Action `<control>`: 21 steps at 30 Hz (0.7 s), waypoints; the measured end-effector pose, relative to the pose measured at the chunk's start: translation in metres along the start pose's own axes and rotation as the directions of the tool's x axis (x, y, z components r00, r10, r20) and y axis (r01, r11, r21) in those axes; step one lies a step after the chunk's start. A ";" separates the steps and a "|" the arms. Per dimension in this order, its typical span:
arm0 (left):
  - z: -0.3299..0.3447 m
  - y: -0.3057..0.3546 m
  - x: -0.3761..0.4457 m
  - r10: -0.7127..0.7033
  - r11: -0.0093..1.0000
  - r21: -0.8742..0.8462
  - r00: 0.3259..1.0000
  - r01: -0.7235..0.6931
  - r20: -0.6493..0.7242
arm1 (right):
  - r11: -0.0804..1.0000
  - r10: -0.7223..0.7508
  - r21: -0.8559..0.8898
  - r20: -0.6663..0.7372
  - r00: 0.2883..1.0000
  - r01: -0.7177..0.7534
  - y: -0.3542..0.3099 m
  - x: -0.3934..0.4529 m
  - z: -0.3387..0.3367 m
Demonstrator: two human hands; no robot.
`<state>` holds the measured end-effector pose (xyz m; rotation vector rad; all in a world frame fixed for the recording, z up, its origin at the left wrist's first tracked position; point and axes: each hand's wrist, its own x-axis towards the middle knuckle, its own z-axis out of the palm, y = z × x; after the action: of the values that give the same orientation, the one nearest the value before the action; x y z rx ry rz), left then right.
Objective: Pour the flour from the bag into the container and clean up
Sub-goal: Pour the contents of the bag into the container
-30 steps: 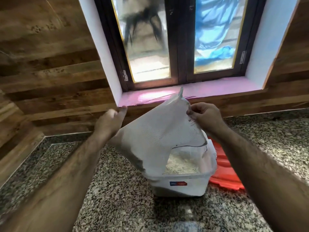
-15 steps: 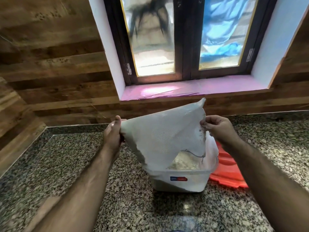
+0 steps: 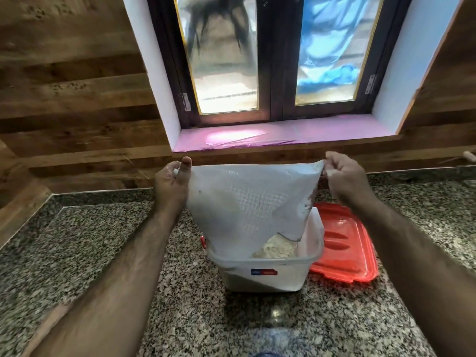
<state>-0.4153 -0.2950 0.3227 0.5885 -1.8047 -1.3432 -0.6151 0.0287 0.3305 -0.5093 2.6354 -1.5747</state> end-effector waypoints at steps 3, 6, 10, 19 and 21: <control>0.002 0.009 0.006 0.022 0.999 -0.046 0.999 -0.020 0.037 | 0.929 -0.280 -0.218 0.114 0.953 0.299 -0.048 -0.007 -0.002; 0.007 0.022 0.013 0.065 0.998 -0.030 0.996 -0.063 0.066 | 0.686 -0.401 -0.490 0.362 0.841 0.538 -0.085 -0.005 0.012; 0.008 0.031 0.017 0.079 0.997 -0.010 0.990 -0.079 0.114 | 0.647 -0.341 -0.458 0.541 0.769 0.610 -0.110 0.006 0.041; 0.000 0.025 0.017 0.138 0.989 0.036 0.985 -0.143 0.105 | 0.730 -0.412 -0.219 0.615 0.672 0.648 -0.101 0.021 0.074; 0.000 0.022 0.019 0.148 0.986 0.065 0.983 -0.155 0.105 | 0.720 -0.454 -0.197 0.591 0.666 0.666 -0.096 0.023 0.077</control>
<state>-0.4243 -0.3014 0.3495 0.4186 -1.9448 -1.2273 -0.5974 -0.0855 0.3788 -1.6741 2.4520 -0.7357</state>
